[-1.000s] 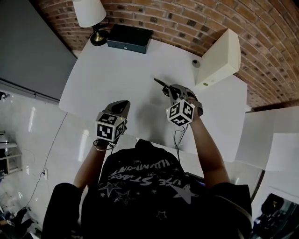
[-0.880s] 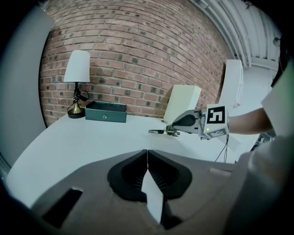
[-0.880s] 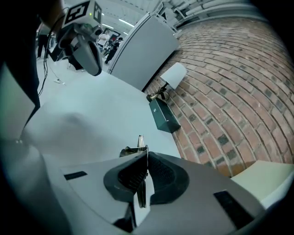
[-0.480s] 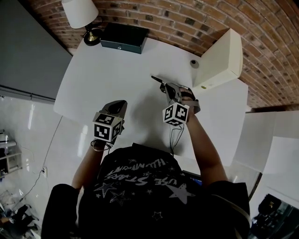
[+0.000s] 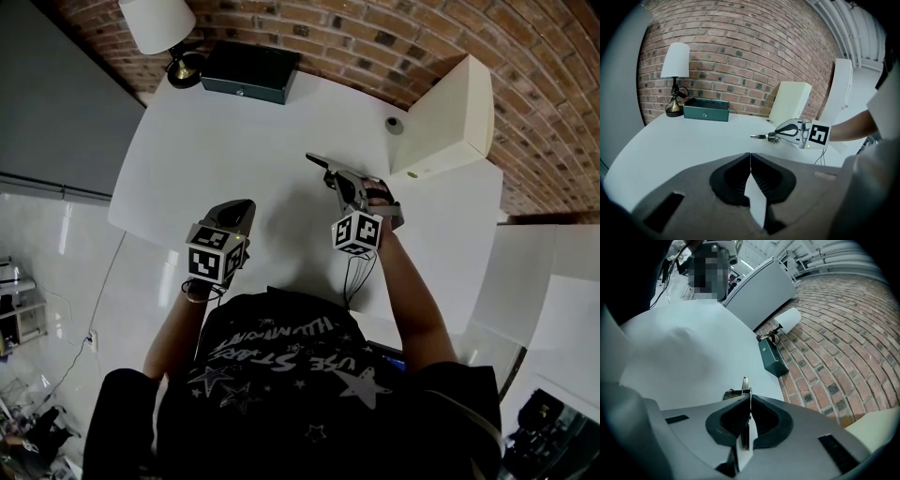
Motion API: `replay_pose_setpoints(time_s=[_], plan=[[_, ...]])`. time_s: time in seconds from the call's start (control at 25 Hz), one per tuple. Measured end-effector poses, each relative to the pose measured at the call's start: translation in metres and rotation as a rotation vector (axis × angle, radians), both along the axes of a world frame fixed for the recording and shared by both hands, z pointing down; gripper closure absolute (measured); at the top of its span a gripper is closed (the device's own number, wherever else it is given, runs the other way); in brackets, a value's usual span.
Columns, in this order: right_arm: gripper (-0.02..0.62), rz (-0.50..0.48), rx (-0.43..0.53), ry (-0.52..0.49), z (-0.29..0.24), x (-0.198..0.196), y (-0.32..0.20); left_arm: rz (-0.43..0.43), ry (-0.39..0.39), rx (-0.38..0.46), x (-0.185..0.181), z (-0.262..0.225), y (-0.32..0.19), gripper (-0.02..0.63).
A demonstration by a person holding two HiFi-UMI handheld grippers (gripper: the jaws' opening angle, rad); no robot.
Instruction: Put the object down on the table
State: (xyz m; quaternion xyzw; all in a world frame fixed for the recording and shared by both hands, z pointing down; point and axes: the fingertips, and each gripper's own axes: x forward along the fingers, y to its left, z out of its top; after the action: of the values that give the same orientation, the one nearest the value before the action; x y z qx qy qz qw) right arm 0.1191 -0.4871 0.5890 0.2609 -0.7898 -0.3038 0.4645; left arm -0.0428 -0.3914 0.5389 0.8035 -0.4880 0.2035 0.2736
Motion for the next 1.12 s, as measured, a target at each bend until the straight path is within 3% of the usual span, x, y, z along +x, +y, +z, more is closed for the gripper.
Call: replay_pose_setpoints(time_s=[0.44, 0.64, 1.12], plan=[[0.577, -0.027, 0.013, 0.016, 0.01, 0.005, 0.007, 0.002, -0.012, -0.009, 0.004, 0.005, 0.008, 0.586], [0.567, -0.001, -0.025, 0.011, 0.014, 0.003, 0.015, -0.005, -0.006, -0.005, 0.002, 0.001, 0.016, 0.586], [0.535, 0.099, -0.003, -0.027, 0.008, 0.006, 0.028, 0.022, -0.012, 0.002, -0.004, -0.001, 0.039, 0.586]])
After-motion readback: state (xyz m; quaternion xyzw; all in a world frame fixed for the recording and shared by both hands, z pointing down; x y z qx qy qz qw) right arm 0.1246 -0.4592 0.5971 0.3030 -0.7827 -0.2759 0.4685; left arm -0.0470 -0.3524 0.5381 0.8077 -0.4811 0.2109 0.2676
